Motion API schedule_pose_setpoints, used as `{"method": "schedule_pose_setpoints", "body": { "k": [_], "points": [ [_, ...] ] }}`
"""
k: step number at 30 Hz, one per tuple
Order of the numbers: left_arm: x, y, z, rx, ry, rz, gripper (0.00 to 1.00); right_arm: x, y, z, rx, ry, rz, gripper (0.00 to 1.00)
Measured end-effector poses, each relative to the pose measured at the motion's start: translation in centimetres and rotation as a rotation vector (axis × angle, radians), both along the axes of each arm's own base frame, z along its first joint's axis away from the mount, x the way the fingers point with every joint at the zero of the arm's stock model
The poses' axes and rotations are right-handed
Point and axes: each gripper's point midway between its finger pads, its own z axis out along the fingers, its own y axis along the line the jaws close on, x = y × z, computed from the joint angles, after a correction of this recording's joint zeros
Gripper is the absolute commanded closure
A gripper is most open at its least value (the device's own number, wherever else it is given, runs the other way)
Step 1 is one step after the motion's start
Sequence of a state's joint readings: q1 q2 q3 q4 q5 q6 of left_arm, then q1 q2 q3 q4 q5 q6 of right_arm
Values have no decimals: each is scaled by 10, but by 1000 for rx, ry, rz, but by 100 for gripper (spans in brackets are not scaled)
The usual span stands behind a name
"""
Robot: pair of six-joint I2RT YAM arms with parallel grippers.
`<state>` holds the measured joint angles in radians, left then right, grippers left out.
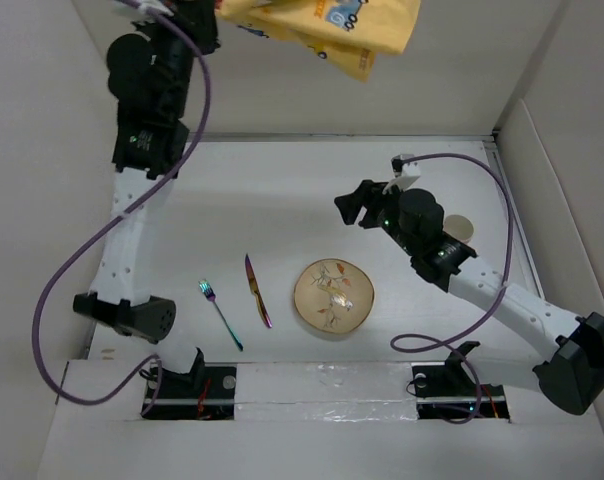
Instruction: Set the dinner table for one person
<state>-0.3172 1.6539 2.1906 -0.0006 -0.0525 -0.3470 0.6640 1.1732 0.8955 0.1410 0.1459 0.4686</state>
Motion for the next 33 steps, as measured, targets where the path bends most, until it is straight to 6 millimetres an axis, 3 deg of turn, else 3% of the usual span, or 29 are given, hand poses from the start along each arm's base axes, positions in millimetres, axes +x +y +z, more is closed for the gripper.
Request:
{"method": "schedule_pose_setpoints", "body": {
  "k": [3,4,6,9,12,15,18,19,21,23,24,25,28,30,31,32,33],
  "points": [
    [-6,35,8,-78,-34,46,100,7,-7,17,-3,-29,-46,19],
    [-3,37,2,-98,-30,44,100,10,-9,21,-6,-34,-59,18],
    [14,27,-32,-124,33,13,100,18,-10,29,-7,-41,-75,15],
    [54,8,-119,-156,207,-56,100,33,-12,28,-13,-33,-97,12],
    [99,-4,-253,-187,486,-95,100,44,-7,5,-41,14,-95,10],
    [137,-1,-368,-200,714,-73,100,51,1,-26,-75,76,-80,9],
    [158,1,-445,-202,853,-51,100,55,6,-53,-100,132,-72,10],
    [166,1,-460,-203,875,-48,100,55,6,-60,-109,149,-73,10],
    [187,-5,-476,-196,887,-50,100,57,6,-69,-118,168,-77,12],
    [217,-22,-462,-182,822,-76,100,57,6,-74,-122,177,-79,17],
    [224,-30,-458,-171,811,-89,100,58,5,-75,-123,179,-81,36],
    [234,-42,-444,-162,769,-108,100,59,5,-76,-126,180,-86,45],
    [244,-73,-412,-143,667,-169,100,63,5,-90,-139,206,-101,59],
    [239,-92,-403,-121,632,-206,69,68,8,-108,-164,239,-105,78],
    [237,-100,-401,-108,620,-223,56,70,10,-119,-178,259,-104,80],
    [234,-108,-402,-91,619,-237,34,72,12,-133,-190,287,-106,79],
    [231,-115,-403,-66,616,-245,25,73,13,-147,-205,314,-105,78]
  ]
}}
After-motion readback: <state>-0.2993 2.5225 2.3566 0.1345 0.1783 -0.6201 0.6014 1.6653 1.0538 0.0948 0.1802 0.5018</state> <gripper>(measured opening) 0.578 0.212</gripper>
